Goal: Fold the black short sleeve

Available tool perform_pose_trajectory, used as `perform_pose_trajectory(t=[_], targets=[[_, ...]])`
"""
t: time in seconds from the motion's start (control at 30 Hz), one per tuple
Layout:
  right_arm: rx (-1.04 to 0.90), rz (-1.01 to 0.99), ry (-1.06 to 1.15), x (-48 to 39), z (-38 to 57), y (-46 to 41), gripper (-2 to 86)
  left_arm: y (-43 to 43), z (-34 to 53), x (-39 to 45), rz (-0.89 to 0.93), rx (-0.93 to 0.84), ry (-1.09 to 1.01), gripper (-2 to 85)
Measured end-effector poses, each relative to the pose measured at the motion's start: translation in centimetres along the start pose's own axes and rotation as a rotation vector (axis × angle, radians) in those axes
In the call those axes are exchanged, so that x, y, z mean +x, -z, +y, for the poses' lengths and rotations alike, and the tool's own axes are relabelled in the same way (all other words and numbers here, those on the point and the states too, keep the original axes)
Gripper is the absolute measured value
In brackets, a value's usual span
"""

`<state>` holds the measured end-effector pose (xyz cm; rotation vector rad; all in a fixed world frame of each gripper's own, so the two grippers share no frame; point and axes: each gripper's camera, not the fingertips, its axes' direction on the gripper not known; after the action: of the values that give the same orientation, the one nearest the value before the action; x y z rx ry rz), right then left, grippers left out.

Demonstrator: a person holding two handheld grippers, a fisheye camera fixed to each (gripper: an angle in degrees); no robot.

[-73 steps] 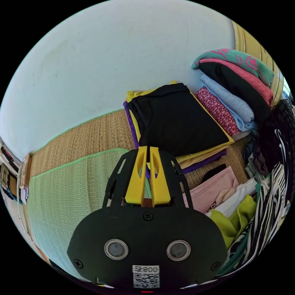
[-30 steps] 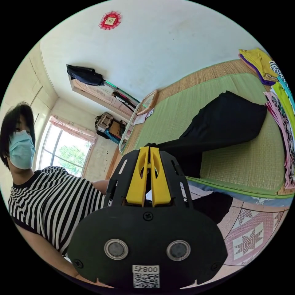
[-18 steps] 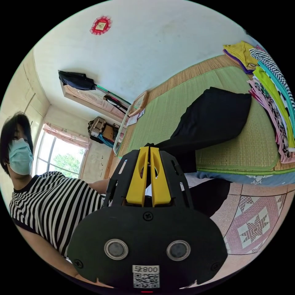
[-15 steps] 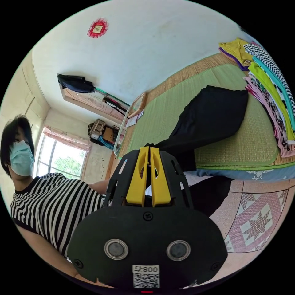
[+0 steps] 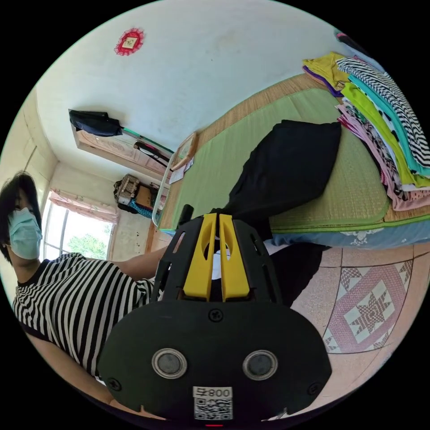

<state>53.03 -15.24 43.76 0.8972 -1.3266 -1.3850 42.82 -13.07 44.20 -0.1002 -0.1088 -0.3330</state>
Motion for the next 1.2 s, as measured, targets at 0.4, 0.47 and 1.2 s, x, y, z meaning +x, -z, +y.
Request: perform_pose_trajectory(t=[0.4, 0.47, 1.2], targets=[[0.035, 0.064, -0.039, -1.5, 1.8, -2.2, 5.7, -1.3, -0.6, 11.5, -0.042, -0.046, -0.252, 0.7], [-0.024, 0.033, -0.009, -2.5, 0.5, -5.0, 6.7, -2.4, -0.8, 14.5, -0.079, -0.092, -0.326, 0.6], [-0.181, -0.15, -0.117, 3.2, 2.3, -12.3, 2.9, -6.6, -0.6, 29.6, -0.387, -0.303, -0.766, 2.5]])
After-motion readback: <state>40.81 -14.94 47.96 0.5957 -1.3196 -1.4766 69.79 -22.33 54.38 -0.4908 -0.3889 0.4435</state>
